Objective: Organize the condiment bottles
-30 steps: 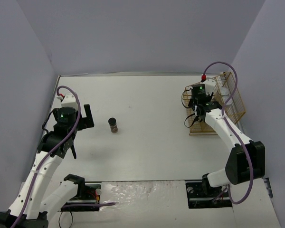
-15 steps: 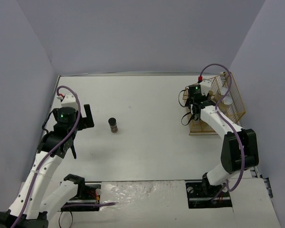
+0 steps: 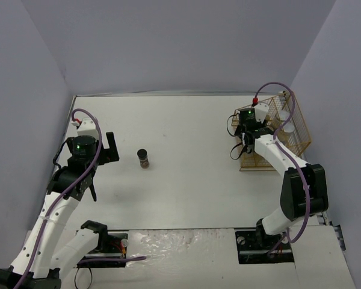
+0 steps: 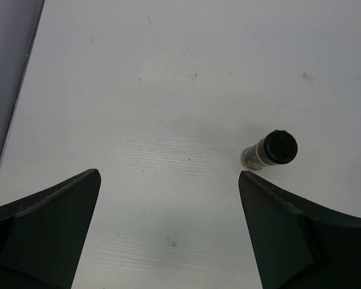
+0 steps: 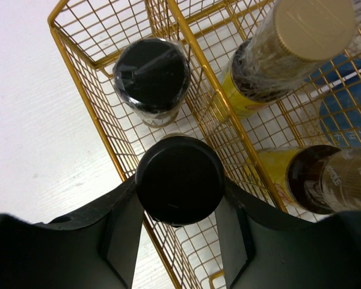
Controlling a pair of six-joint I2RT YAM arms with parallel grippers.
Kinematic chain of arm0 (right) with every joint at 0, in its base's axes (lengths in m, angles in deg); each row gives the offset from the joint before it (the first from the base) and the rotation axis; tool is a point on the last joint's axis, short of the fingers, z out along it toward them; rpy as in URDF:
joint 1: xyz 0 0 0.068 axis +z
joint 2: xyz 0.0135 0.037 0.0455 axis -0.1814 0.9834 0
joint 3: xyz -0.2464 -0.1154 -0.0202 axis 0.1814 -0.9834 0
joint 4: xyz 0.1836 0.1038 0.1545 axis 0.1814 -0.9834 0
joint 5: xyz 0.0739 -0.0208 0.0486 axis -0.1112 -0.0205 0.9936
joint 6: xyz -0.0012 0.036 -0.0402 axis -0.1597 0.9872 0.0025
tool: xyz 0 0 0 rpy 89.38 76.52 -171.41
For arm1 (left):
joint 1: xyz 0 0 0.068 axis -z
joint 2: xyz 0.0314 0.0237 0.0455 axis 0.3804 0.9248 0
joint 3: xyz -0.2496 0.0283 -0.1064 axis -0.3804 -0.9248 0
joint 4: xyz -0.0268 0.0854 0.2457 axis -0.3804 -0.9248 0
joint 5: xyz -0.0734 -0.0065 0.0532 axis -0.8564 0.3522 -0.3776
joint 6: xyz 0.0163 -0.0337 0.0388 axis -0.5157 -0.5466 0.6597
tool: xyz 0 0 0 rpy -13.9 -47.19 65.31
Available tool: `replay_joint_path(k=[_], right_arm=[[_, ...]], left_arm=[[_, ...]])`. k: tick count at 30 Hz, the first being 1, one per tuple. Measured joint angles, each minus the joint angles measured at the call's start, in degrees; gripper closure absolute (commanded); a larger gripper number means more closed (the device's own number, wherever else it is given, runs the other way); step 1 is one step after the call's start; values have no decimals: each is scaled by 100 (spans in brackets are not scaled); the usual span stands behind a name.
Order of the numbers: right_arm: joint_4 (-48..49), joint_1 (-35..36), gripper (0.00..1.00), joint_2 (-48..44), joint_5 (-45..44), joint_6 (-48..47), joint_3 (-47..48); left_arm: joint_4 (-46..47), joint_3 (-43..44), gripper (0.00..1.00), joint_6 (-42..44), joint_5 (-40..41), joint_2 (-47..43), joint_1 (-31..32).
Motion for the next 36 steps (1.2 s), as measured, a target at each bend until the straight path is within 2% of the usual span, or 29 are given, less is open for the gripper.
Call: replay_joint_path(k=[4,13,21,25,29,36], right_arm=[[-113,-1,46,-53,-9,-5,-6],[-187,-31,43,-98,0,11,-6],[-404,102,26,-724,318,-84,46],[-582,461,15,-1066,530,-330,414],[-574,1006,6,-1195,1166,-811,753],[-58,2116,2,-804,2672,-1891,805]], left_arm=[[0,0,3,-1,-4,-14,0],[0,0,3,-2,-11,-18,0],[0,0,3,-2,-13,-18,0],[0,0,3,0,-13,-18,0],[0,0,3,-2,-11,-18,0],[0,0,3,-2,-11,-18,0]])
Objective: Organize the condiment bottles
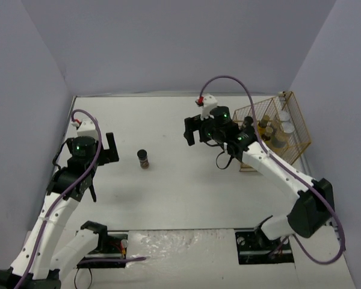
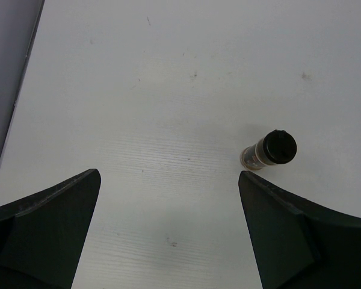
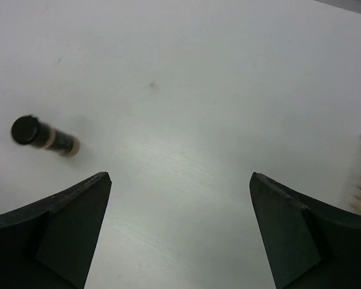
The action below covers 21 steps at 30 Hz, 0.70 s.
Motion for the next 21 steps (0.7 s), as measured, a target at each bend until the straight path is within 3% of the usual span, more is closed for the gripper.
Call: replay_joint_path(k=[8,21], right_arm=[[776,1102,2,1490,1047,-858,236],[1319,1618,5,3477,1537,-1299,1763]], left_arm=[[-2,0,3,0,-1,10,-39],[0,0,3,0,1,32,-44]])
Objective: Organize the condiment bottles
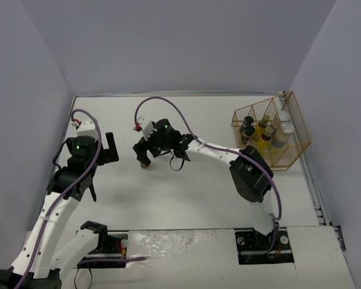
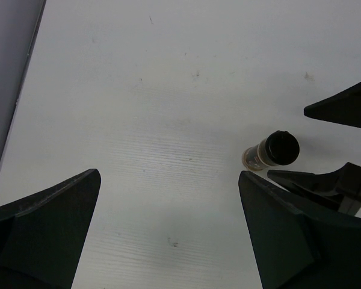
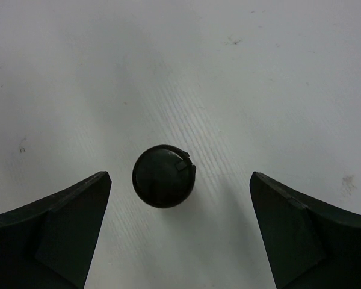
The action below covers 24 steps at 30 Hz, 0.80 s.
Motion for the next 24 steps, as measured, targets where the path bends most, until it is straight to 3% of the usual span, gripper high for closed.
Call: replay_joint_path(k=[9,15,20,24], right_arm=[[-7,198,31,454,64,-86,115],[2,212,67,454,2,-142,123],[41,202,82,452,-176,-130,96],[112,161,87,199,-410,-102,-249]], left_arm=[[0,0,3,2,-1,22,-13],[0,0,3,0,-1,22,-26],[0,0,3,0,-1,22,-26],[0,0,3,0,-1,22,-26]])
